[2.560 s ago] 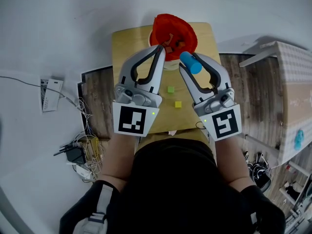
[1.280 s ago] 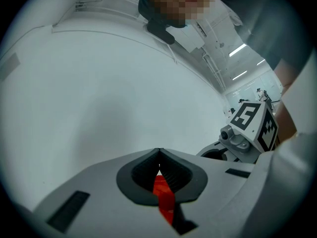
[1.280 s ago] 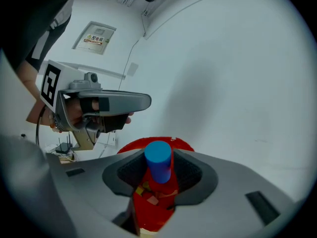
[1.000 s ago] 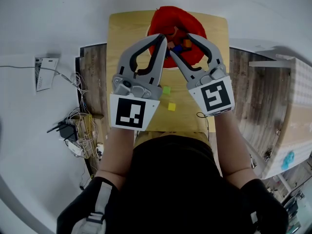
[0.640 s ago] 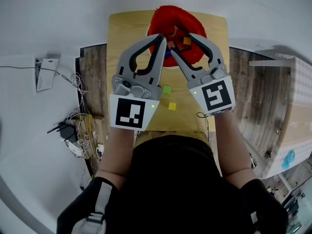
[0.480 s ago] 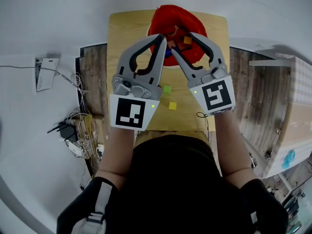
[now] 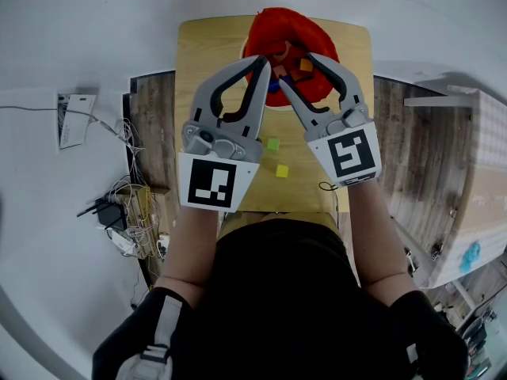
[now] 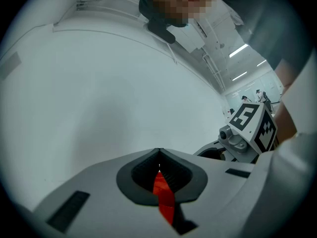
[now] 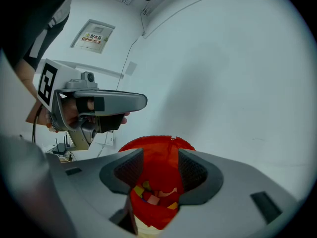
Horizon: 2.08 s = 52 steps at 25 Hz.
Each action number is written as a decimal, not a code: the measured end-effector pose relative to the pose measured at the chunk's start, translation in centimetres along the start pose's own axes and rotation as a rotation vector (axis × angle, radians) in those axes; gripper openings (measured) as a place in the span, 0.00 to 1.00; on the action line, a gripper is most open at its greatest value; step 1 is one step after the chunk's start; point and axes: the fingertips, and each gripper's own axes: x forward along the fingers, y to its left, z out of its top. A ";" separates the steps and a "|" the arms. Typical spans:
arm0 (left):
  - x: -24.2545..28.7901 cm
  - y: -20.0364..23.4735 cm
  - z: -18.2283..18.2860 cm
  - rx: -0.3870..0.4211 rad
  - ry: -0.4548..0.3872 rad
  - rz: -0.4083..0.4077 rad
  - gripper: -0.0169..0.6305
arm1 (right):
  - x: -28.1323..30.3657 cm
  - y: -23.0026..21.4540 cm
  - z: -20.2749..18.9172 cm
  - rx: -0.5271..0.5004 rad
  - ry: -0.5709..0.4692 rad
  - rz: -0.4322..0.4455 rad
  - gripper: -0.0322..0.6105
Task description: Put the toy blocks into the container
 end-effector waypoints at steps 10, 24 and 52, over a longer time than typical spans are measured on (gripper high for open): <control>-0.7 0.3 0.0 -0.012 -0.003 0.008 0.04 | -0.9 -0.1 1.0 0.018 -0.015 -0.014 0.09; -3.9 0.6 4.4 0.045 -0.081 -0.001 0.04 | -4.9 2.0 9.2 -0.100 -0.193 -0.102 0.09; -14.2 -3.9 10.0 0.125 -0.182 -0.077 0.04 | -15.2 11.3 14.8 -0.102 -0.355 -0.234 0.09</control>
